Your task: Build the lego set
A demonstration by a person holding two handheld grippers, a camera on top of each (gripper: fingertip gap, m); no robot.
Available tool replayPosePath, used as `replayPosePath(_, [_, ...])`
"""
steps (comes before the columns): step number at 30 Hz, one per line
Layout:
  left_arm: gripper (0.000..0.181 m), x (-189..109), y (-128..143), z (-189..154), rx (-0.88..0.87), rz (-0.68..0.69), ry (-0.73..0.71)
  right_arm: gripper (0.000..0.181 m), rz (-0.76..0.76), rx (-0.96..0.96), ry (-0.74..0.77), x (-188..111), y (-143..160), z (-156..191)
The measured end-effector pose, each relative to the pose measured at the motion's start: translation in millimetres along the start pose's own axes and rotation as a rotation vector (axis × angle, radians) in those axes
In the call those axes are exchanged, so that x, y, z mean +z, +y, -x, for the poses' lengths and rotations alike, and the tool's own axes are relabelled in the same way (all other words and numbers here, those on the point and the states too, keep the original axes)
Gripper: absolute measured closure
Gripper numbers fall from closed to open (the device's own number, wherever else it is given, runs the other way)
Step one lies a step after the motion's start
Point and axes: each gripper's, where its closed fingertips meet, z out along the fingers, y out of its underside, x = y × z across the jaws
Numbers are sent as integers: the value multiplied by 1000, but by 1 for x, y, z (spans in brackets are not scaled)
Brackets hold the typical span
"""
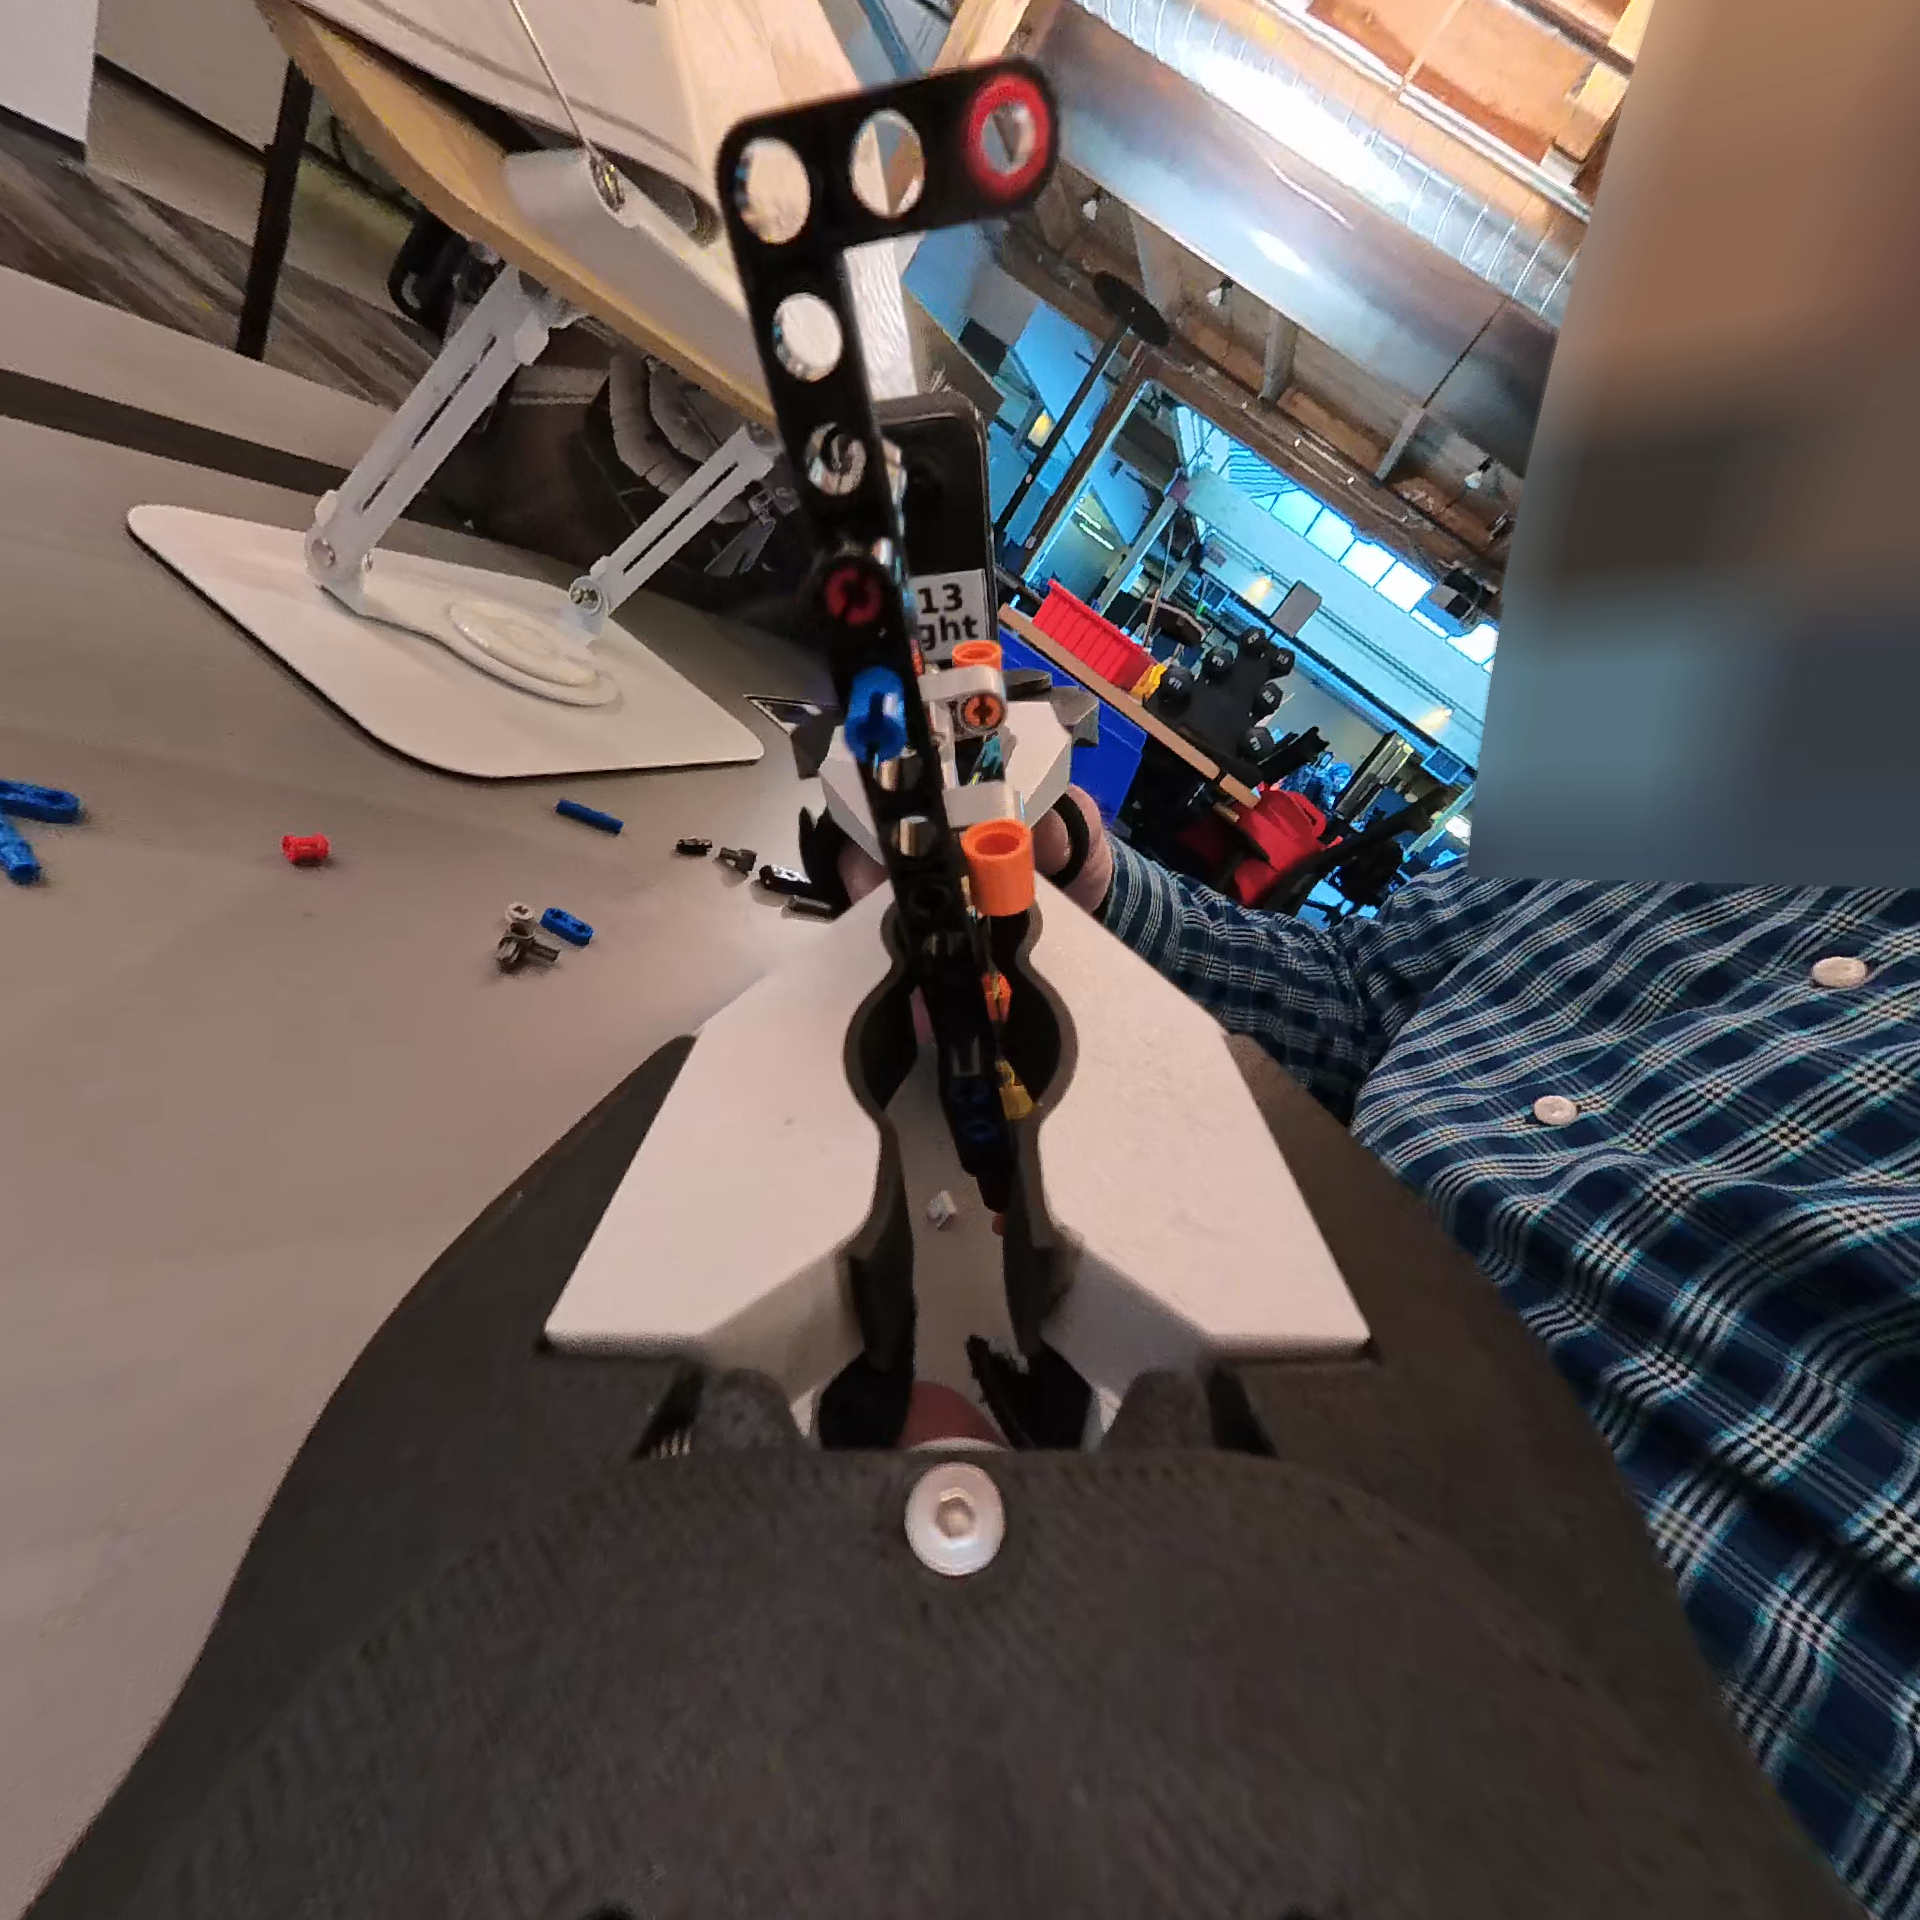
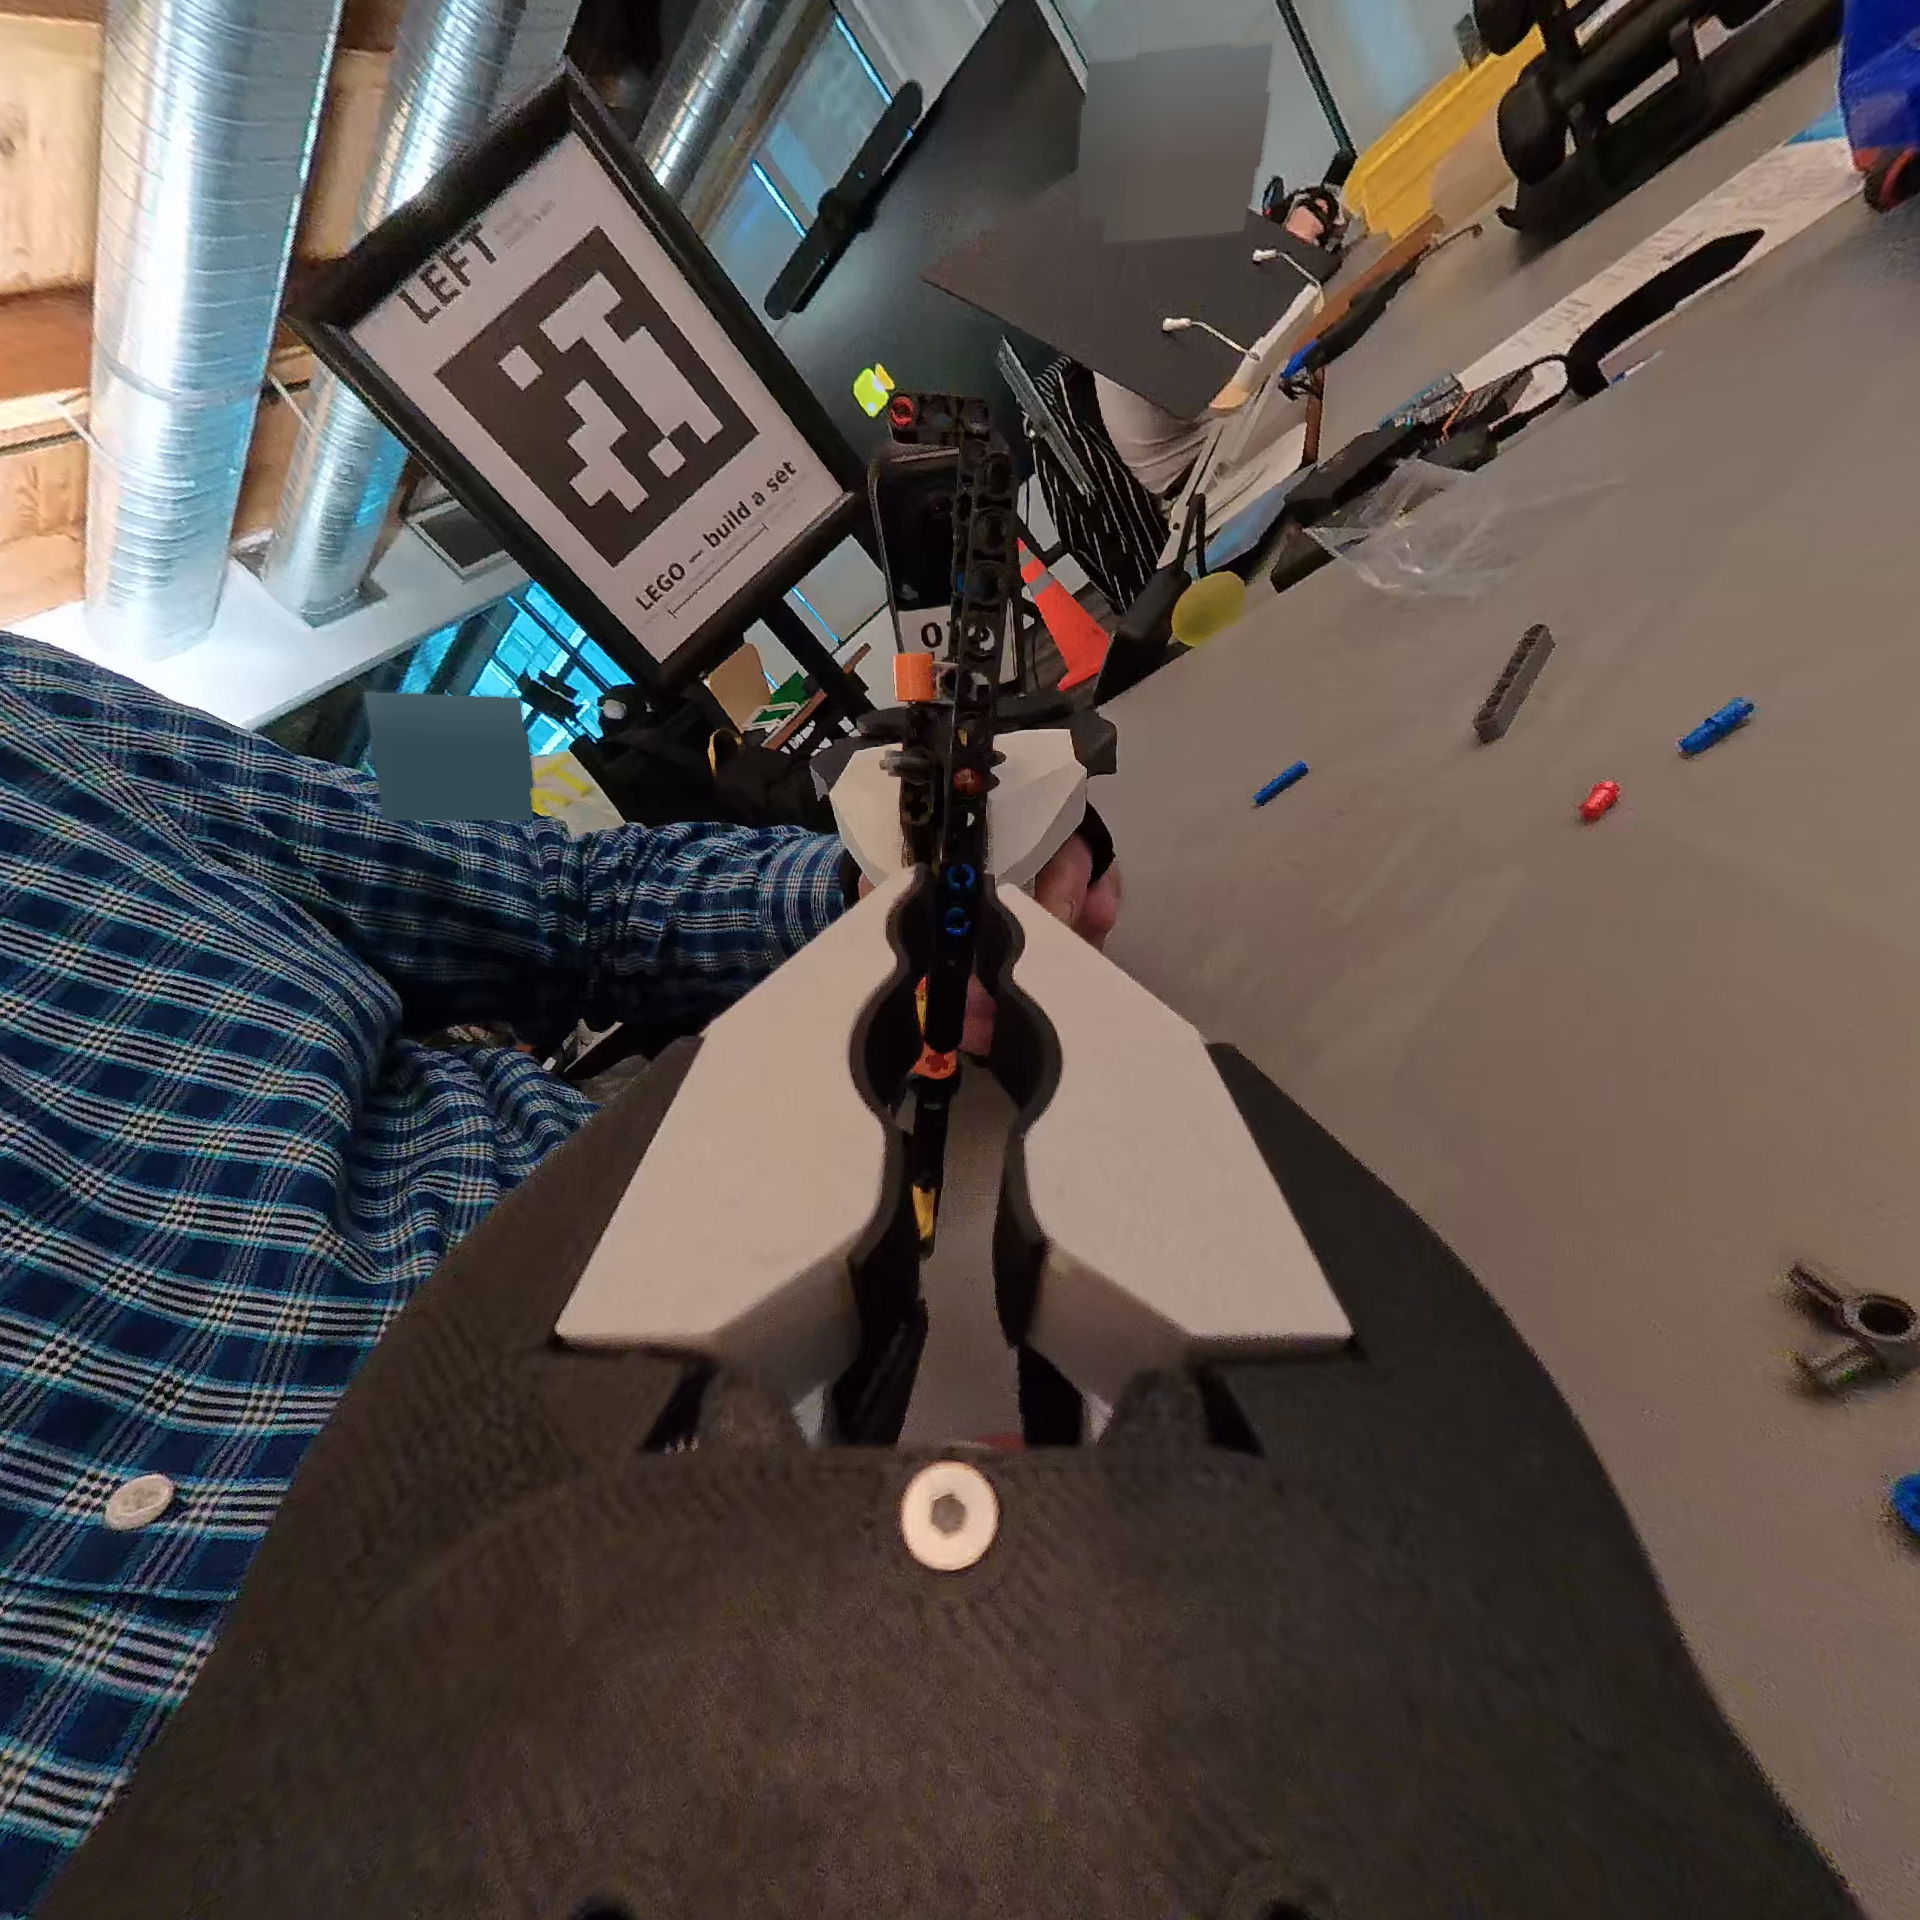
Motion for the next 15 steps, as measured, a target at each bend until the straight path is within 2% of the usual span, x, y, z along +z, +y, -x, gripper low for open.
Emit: replayPosePath(15, [171, 0, -9, -5, 6, -16, 2, 176, -16, -61, 15, 4, -6, 7])
